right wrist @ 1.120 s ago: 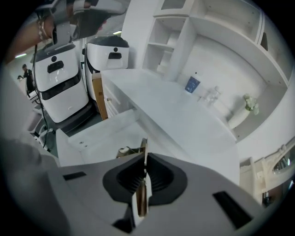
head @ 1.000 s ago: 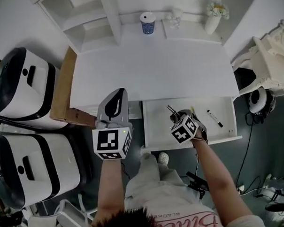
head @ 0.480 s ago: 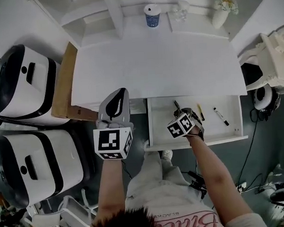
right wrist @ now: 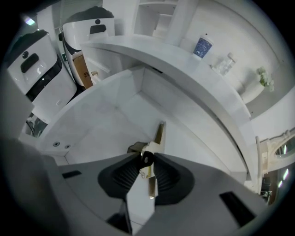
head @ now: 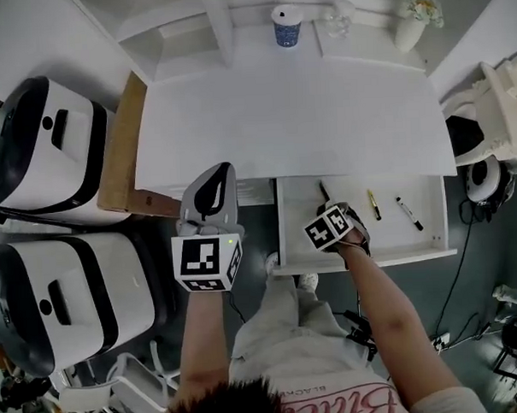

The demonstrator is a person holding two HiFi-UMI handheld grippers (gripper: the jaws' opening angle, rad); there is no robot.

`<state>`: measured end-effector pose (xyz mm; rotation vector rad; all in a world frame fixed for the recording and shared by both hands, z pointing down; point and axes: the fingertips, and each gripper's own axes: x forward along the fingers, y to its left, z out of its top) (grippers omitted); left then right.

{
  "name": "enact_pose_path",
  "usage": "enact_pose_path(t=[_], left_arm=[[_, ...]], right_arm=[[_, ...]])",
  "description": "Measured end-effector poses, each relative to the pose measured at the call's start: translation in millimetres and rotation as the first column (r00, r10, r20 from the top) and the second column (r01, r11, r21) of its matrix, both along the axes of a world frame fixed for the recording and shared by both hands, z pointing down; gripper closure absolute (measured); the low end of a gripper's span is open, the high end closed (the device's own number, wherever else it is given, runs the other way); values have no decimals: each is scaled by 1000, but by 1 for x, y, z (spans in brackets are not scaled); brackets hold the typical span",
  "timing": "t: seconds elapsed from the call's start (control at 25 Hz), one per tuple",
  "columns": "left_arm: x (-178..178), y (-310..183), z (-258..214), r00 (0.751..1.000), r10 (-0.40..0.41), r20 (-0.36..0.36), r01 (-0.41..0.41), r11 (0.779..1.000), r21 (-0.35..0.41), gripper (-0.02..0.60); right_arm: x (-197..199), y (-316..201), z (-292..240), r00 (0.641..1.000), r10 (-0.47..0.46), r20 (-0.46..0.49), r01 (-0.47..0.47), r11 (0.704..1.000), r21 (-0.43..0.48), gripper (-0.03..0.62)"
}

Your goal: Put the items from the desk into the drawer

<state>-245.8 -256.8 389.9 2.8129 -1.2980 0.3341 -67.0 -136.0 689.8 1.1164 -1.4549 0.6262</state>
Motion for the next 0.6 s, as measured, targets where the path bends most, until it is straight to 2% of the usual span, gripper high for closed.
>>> enact_pose_path(t=[0.24, 0.32, 0.6], left_arm=[[-17, -3, 4, 1000, -26, 5, 26, 1000, -10, 574], [-21, -5, 4, 999, -35, 2, 35, 999, -11, 574], [-16, -5, -10, 999, -31, -28, 31, 999, 10, 574]], right_arm=[[-9, 4, 7, 997, 38, 64, -35, 999, -40, 462], [-11, 1, 2, 995, 51, 90, -48, 998, -30, 404], [-5, -6, -37, 990, 58, 126, -65, 997, 49, 385]])
